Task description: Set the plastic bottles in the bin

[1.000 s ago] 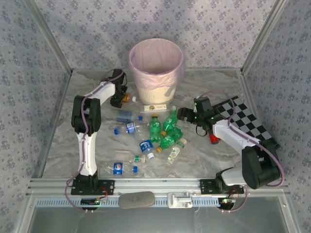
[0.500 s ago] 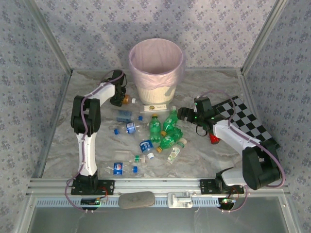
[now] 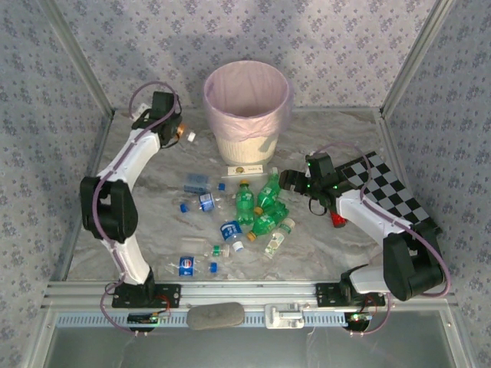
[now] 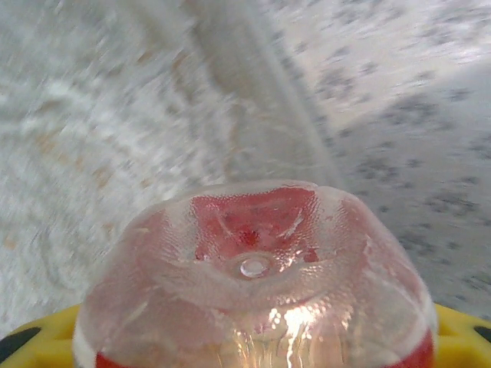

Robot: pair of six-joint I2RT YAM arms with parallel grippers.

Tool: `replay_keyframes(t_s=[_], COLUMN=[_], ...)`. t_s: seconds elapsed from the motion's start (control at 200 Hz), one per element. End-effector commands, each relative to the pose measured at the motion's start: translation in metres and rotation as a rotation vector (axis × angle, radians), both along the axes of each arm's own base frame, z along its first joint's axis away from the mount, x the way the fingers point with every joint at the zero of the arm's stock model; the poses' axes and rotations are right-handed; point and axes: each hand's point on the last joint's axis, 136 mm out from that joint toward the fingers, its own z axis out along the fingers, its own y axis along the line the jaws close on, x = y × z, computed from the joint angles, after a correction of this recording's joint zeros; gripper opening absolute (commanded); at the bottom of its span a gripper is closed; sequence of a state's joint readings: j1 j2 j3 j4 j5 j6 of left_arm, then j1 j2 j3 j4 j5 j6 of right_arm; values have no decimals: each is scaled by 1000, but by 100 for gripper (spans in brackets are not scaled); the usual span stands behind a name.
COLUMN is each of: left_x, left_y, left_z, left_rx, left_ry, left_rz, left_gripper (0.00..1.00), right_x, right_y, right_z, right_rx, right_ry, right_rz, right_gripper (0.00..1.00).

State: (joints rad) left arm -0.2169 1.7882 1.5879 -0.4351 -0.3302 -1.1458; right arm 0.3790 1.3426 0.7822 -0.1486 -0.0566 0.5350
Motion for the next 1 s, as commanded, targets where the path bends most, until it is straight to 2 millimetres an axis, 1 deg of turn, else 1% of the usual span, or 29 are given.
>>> replay_keyframes(t_s=[0.0, 0.095, 0.165, 0.235, 0.32, 0.425, 0.535, 0.62, 0.695, 0.765, 0.775, 0.8, 0.81, 0.82, 0.835, 0.845, 0.924, 0.994], left_x=[2, 0, -3, -8, -13, -19, -25, -28, -26, -21, -20, -19, -17, -18, -17, -16, -7, 4], left_y=[-3, -13, -23, -38, -57, -85, -122, -149, -172, -191, -195, -202, -206, -208, -213, -217, -242, -260], left_z=[45, 81, 112, 141, 172, 200, 225, 241, 250, 254, 251, 254, 250, 256, 259, 255, 248, 232], left_rx=[143, 182, 215, 233, 254, 277, 330, 356, 366, 376, 380, 389, 394, 401, 412, 419, 494, 550], left_ry=[-132, -249, -344, -441, -537, -612, -689, -744, -772, -783, -777, -781, -773, -786, -791, -783, -760, -707], left_rz=[-120, -200, -260, -332, -413, -508, -608, -682, -744, -794, -803, -824, -834, -841, -853, -864, -930, -975], left_gripper=[45, 46, 46, 46, 46, 46, 46, 46, 47, 47, 47, 47, 47, 47, 47, 47, 48, 50], right_x=[1, 2, 3, 3, 2, 2, 0, -1, -3, -4, -4, -4, -5, -5, -6, -6, -7, -9], right_y=[6, 7, 8, 9, 10, 11, 10, 9, 8, 6, 5, 5, 5, 4, 4, 4, 1, -1], right_z=[0, 0, 0, 0, 0, 1, 0, 2, 2, 2, 2, 2, 2, 3, 3, 2, 4, 6], right_rx=[11, 10, 10, 10, 8, 9, 7, 7, 0, -5, -5, -6, -6, -7, -7, -9, -13, -17], right_ry=[-1, 0, -1, -2, -2, -3, -2, -7, -9, -13, -13, -14, -14, -17, -15, -15, -21, -28], right_rz=[8, 13, 15, 17, 22, 24, 24, 22, 20, 16, 15, 14, 14, 13, 14, 12, 6, 1], right_gripper=[99, 99, 99, 99, 99, 99, 99, 99, 99, 99, 99, 99, 99, 99, 99, 99, 99, 99])
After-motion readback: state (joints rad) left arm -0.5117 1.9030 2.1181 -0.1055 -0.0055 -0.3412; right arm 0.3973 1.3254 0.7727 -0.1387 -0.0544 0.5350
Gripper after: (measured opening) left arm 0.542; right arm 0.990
